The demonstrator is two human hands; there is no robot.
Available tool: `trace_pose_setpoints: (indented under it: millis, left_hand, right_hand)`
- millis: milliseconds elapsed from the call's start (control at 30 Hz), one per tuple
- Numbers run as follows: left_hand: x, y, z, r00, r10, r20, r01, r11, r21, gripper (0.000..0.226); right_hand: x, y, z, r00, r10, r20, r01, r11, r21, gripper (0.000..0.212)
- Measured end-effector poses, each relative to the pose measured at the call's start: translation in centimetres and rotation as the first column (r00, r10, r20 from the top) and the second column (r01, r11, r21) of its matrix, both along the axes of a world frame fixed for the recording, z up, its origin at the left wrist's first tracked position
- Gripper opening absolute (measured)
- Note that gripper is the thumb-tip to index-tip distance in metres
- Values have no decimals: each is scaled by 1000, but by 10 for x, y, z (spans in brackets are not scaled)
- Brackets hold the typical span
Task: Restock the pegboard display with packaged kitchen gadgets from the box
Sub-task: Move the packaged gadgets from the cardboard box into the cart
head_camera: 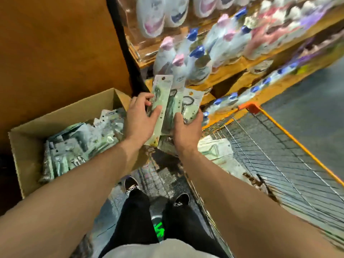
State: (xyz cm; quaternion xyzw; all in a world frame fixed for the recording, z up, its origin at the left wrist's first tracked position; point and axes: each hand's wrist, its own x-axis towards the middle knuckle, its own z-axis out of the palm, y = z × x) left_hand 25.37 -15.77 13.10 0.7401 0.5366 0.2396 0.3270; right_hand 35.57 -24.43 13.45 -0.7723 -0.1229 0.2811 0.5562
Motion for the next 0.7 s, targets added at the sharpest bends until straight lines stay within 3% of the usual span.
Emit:
trace_pose_setpoints:
  millis: [100, 200, 367, 533, 700]
  left_hand:
    - [66, -33, 5, 987, -159, -17, 159, 987, 32, 36]
    - [126, -74, 0, 947, -321, -22, 322, 947, 23, 32]
    - [195, -151, -51, 807, -574, -137, 576, 817, -33, 28]
    - [219, -200, -127, 697, -672, -249, 629, 740, -239, 26]
    - [222, -235, -197, 522, -760, -387, 689, 643, -334, 28]
  right_hand:
    - [52, -47, 5, 988, -155, -7, 155, 988, -3, 68]
    - [96, -100, -7, 954, -298, -41, 296, 954, -39, 59]
    - [145, -190, -67, 873, -467, -142, 438, 878, -192, 72]
    - [148, -257, -147, 770, -542, -336, 427, 829, -360, 84]
    - [132, -301, -226, 659, -601, -453, 381, 785, -489, 85]
